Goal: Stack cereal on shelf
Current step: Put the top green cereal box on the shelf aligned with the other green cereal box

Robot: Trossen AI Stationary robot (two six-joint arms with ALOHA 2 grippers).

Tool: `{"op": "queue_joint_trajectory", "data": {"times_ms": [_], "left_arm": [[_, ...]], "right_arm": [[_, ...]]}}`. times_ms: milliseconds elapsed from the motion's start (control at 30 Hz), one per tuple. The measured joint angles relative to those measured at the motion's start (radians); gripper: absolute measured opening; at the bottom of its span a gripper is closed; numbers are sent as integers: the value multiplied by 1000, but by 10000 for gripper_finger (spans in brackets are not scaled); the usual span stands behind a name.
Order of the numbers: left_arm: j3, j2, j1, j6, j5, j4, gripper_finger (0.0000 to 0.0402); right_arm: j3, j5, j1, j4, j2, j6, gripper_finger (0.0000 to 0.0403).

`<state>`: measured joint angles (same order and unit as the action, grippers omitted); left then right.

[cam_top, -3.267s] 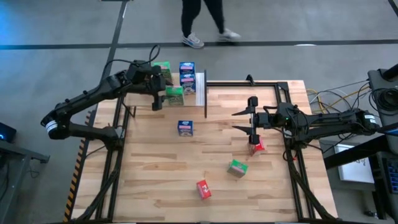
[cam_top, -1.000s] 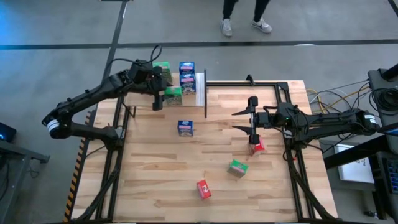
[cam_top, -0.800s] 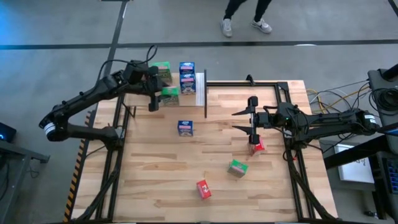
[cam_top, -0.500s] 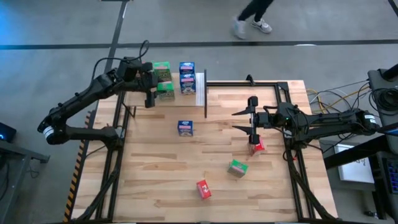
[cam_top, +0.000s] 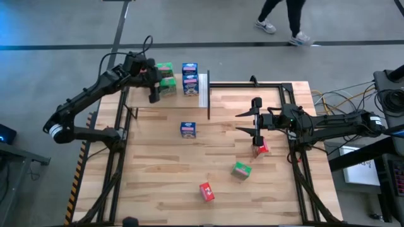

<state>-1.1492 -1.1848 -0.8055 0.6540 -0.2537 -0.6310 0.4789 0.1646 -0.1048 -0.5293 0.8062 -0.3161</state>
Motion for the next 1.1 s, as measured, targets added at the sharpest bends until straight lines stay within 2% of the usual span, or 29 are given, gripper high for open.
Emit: {"op": "queue_joint_trajectory", "data": {"times_ms": [367,700,1100], "left_arm": [[0,-4,-4,-4,68,2,189],[0,-5,-4,-8,81,5,190],[0,-5,-4,-7,88,16,239]], "right_arm": [[0,0,0,0,0,0,206],[0,0,0,0,0,1,206],[0,0,0,0,0,1,206]]}}
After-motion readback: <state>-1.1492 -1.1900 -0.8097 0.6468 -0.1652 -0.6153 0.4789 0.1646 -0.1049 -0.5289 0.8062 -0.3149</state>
